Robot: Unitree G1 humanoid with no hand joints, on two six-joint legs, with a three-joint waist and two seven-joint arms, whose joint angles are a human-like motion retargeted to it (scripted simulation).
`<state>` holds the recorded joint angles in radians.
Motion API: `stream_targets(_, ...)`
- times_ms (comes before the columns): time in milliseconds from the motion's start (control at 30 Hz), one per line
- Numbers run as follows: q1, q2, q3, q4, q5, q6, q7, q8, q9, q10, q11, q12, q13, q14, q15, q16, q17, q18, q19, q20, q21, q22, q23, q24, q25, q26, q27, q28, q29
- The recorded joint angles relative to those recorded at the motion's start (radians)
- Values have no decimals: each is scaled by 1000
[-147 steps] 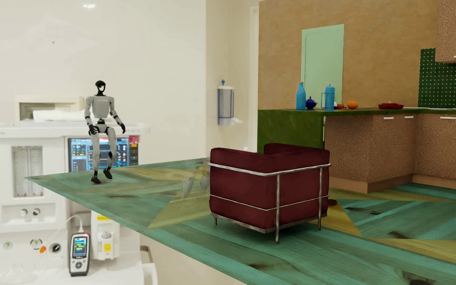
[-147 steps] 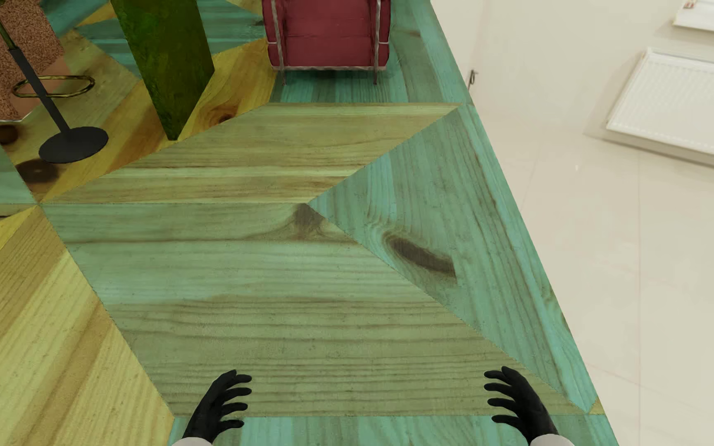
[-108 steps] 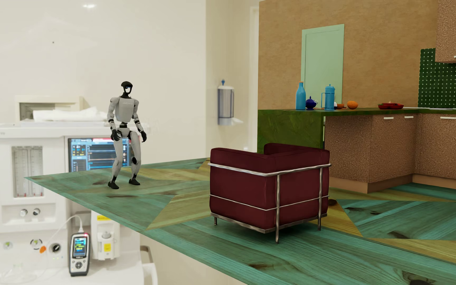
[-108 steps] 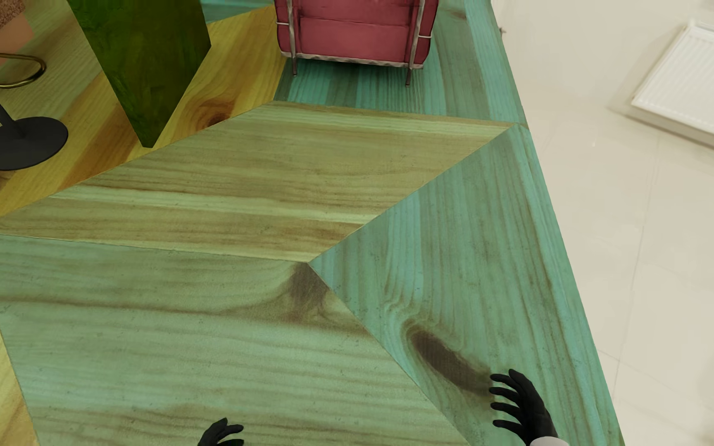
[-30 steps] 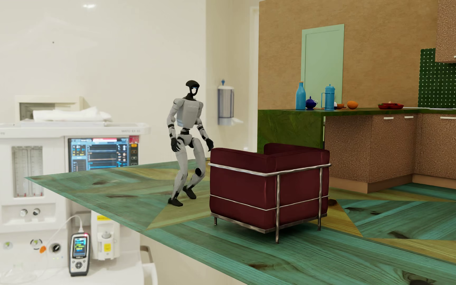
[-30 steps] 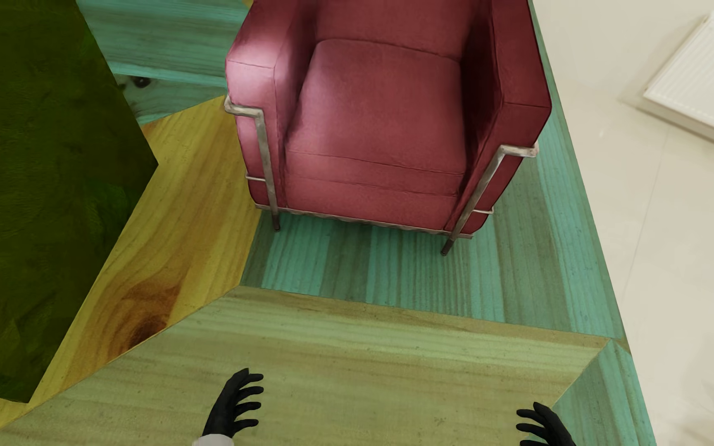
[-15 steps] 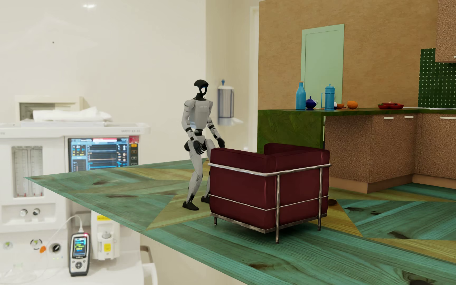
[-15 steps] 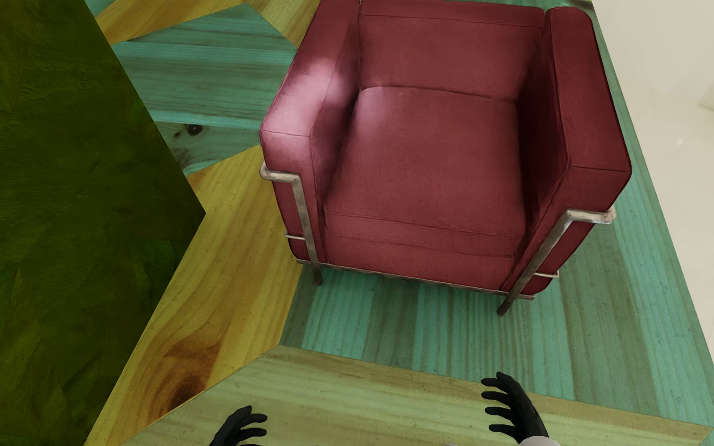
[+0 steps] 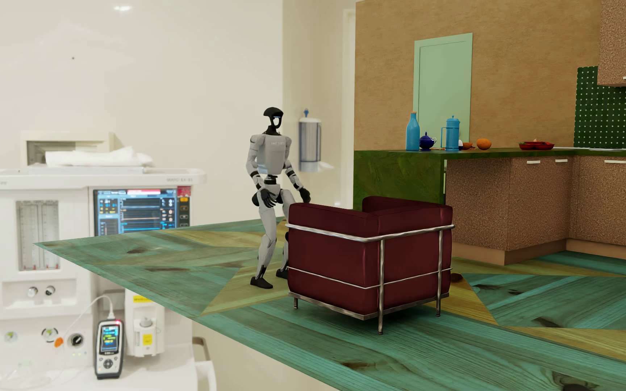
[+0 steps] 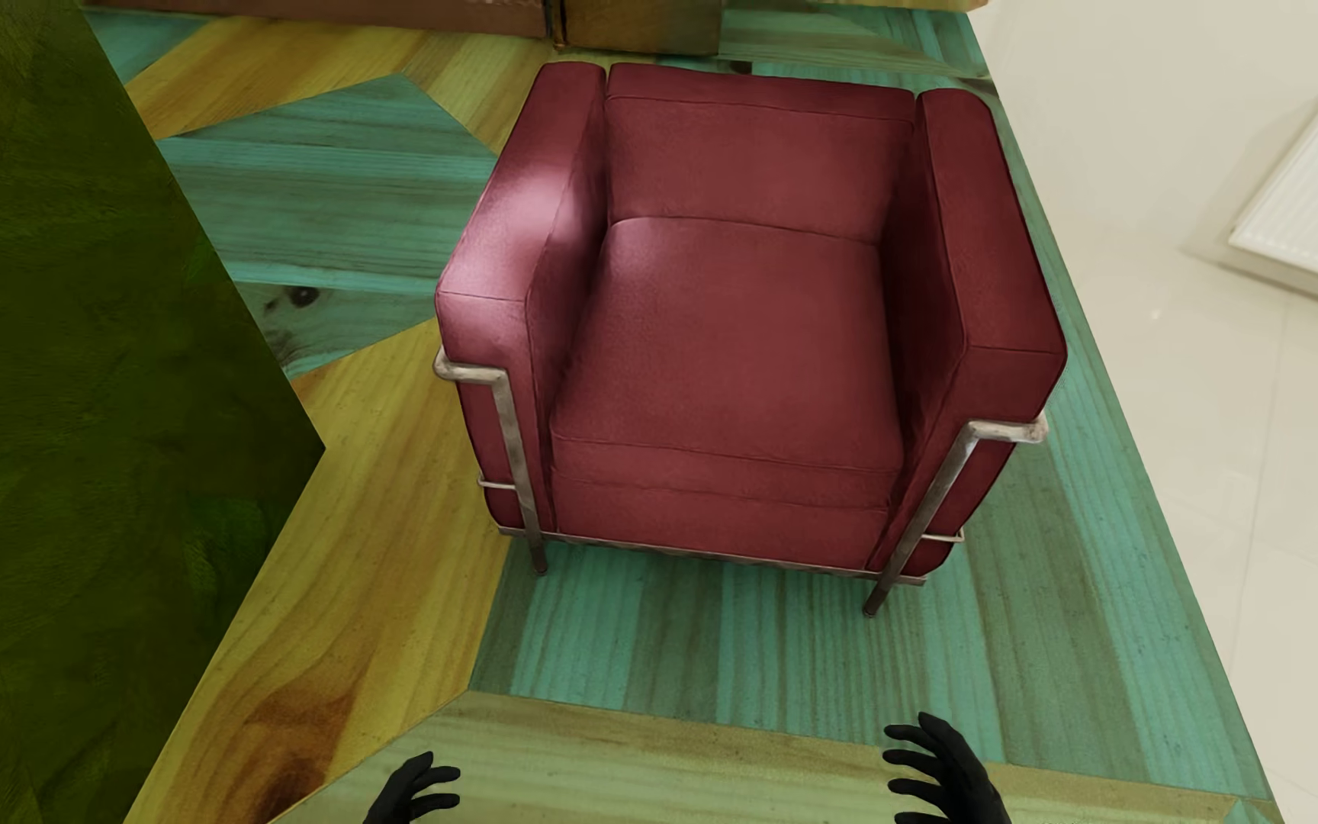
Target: Walk towards the armchair
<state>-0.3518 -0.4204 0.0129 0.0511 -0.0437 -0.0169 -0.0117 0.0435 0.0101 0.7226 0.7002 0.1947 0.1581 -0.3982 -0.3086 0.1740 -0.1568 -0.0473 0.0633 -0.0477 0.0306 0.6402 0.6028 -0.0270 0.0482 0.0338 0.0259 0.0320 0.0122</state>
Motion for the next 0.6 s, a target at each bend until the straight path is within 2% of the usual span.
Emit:
stream_targets(67,13,11,8,3,2,0,-3,-4,13,-17,-9,-14,7,11,6,-29,-3,-7,-7,-10,2,-4,-8,-1,-26,-7,7,1,23)
stream_targets(133,6,7,18,10,9,16,-7,-8,19,-13,-11,12,-23,12,10,-32,-23,-10,-11,-20,1,-2,3,-5,-30,4,-6,-7,35)
stream_targets(200,10,7,23,8,8,24,-5,-7,27,-29,-20,-4,-12,22,16,-15,-27,-12,-12,-6,-3,-5,1,-19,-20,49,-33,-10,32)
stream_targets(267,8,3,39,-3,-4,30,-11,-12,30,-38,-16,-18,-9,28,12,-19,-42,-11,-11,5,-13,1,22,-9,-5,72,-27,-10,19)
stream_targets(333,1,0,24,3,2,38,-16,-17,43,-22,-6,-15,-40,22,8,-27,-22,-14,-14,7,11,0,-1,26,-2,53,0,-9,-3)
stream_targets(367,-1,-8,13,2,1,36,-11,-11,40,-22,2,-3,-25,20,4,-25,-38,-15,-15,-7,20,3,-17,32,-7,32,-6,-9,-7)
stream_targets(467,10,-3,2,4,3,27,-9,-11,45,-32,4,-9,-2,24,2,-28,-58,-20,-20,-3,-9,-23,6,17,-20,-11,0,1,-30)
stream_targets(500,12,-7,-4,7,7,24,-1,-3,41,-40,0,-18,-1,28,6,-4,-46,-21,-21,-17,-15,-11,-2,10,-24,-12,8,5,-41)
stream_targets(600,18,-3,14,12,12,20,-2,-6,28,-54,-11,-41,4,34,12,-19,-9,-25,-26,-16,-3,-9,0,1,-19,19,13,33,-54)
